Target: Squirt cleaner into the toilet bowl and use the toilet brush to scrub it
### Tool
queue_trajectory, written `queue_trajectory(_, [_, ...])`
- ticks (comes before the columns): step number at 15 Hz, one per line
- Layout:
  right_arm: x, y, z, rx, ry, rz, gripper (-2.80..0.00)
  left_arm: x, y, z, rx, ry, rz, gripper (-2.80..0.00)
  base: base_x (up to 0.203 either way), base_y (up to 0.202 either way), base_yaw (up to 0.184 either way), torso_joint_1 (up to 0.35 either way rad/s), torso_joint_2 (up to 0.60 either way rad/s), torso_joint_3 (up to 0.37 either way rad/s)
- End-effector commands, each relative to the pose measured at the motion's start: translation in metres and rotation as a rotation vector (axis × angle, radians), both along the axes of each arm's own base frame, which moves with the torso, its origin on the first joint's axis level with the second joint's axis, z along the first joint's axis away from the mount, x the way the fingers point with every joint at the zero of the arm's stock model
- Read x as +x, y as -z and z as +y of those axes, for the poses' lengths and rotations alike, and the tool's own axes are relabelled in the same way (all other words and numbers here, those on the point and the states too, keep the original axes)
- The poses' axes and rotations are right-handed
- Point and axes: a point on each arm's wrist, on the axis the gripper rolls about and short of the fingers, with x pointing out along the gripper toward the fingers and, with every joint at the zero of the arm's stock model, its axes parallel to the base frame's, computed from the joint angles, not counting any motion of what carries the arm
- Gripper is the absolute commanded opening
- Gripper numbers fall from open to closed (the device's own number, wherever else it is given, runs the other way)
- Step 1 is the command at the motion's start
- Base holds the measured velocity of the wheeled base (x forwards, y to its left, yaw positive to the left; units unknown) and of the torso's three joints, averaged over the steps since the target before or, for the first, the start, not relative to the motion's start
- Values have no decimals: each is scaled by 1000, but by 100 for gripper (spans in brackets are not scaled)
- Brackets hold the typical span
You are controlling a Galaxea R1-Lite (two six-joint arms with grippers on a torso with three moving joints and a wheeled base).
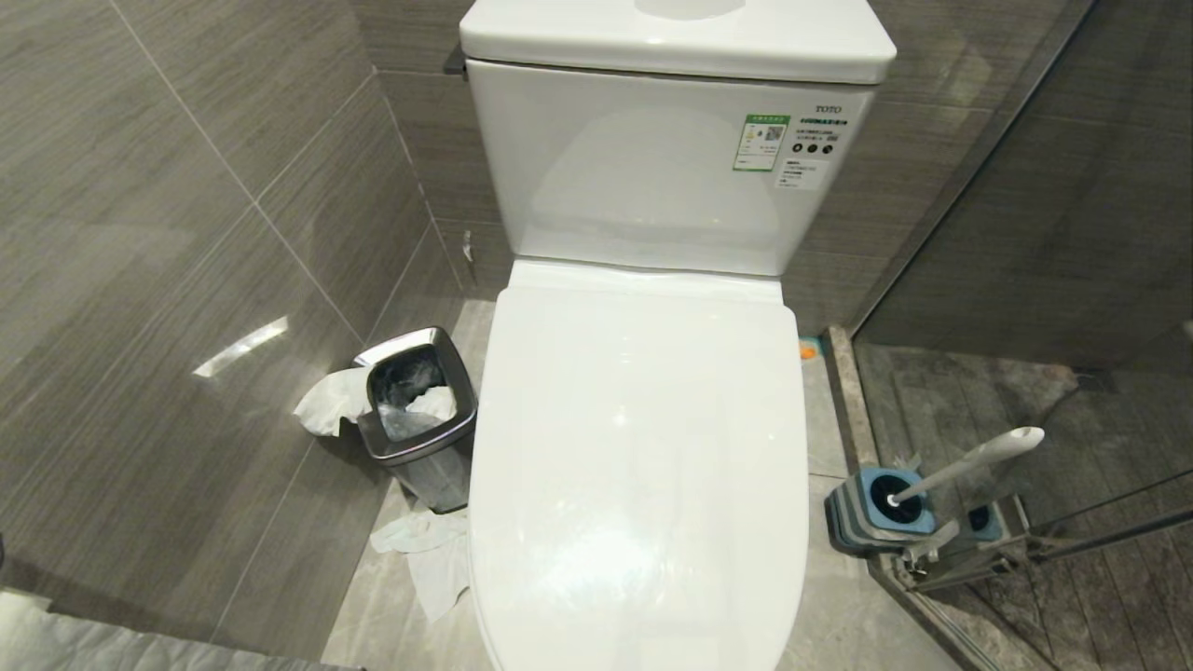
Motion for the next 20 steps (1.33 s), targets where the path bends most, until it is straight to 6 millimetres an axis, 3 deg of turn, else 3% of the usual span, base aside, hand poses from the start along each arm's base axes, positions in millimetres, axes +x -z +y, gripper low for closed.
queue_trajectory(1, [0, 0, 0, 0, 0, 1, -280, 28, 26, 0, 0, 0, 53, -280, 0, 0, 0, 0, 0, 0])
queue_trajectory(5, [0, 0, 0, 0, 0, 1, -280, 80, 89, 1, -3, -19, 153, -280, 0, 0, 0, 0, 0, 0])
queue_trajectory(9, [0, 0, 0, 0, 0, 1, -280, 96, 129, 1, -23, -19, 306, -280, 0, 0, 0, 0, 0, 0])
queue_trajectory(13, [0, 0, 0, 0, 0, 1, -280, 97, 143, -1, -37, 42, 445, -280, 0, 0, 0, 0, 0, 0])
queue_trajectory(20, [0, 0, 0, 0, 0, 1, -280, 97, 143, 0, -148, 56, 446, -280, 0, 0, 0, 0, 0, 0])
